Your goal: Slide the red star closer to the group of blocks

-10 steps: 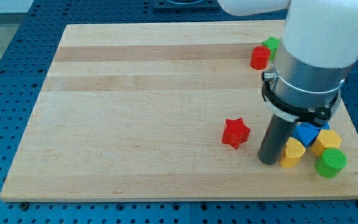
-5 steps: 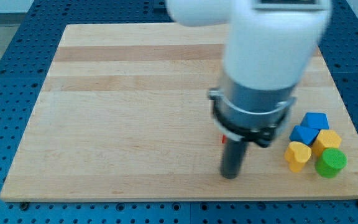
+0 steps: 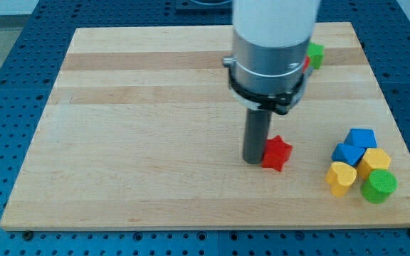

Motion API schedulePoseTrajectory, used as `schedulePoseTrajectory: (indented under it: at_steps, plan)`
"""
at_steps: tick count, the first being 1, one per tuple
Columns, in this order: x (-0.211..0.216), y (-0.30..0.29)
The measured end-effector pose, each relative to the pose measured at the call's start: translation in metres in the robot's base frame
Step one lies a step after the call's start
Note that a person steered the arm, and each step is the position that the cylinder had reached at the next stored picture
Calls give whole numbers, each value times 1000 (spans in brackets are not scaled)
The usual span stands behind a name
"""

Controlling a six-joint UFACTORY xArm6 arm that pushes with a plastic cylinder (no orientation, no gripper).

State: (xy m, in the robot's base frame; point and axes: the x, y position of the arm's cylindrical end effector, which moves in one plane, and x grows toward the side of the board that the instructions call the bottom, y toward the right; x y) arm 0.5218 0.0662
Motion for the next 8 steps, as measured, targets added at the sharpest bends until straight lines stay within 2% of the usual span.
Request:
schedulePoseTrajectory:
  at_steps: [4,8]
  plan:
    - [-5,43]
    - [-7,49]
